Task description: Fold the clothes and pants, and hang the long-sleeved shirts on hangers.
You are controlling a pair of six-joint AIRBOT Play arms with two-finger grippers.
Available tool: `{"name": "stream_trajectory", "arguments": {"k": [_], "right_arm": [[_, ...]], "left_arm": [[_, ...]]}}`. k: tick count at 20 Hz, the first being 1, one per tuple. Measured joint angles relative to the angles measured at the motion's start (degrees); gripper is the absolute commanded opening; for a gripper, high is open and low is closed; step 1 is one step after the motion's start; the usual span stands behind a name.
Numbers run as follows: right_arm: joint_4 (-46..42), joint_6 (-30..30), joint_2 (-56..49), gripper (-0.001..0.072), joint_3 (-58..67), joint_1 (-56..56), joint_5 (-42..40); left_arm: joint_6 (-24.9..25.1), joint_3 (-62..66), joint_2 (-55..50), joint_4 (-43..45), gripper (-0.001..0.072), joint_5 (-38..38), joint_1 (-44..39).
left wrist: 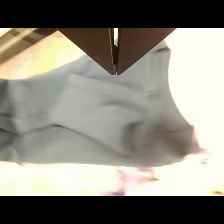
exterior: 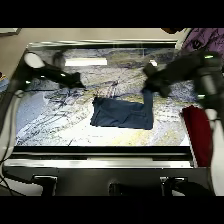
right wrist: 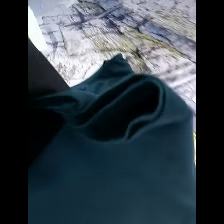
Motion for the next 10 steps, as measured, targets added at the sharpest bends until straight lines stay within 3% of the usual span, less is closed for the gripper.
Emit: {"name": "stream_trajectory", "arguments": {"k": [5, 10], "right_arm": [[-1.4, 8.1, -7.9, 0.0030, 0.0, 10.6, 9.2], [-1.5, 12.2, -13.6, 0.0030, 0.0, 16.0, 15.1]], "left_arm": [[0.9, 0.0, 3.6, 1.4, 0.0019, -4.0, 8.4], [1.0, 0.0, 4.3, 1.8, 0.0020, -5.3, 11.1]]}}
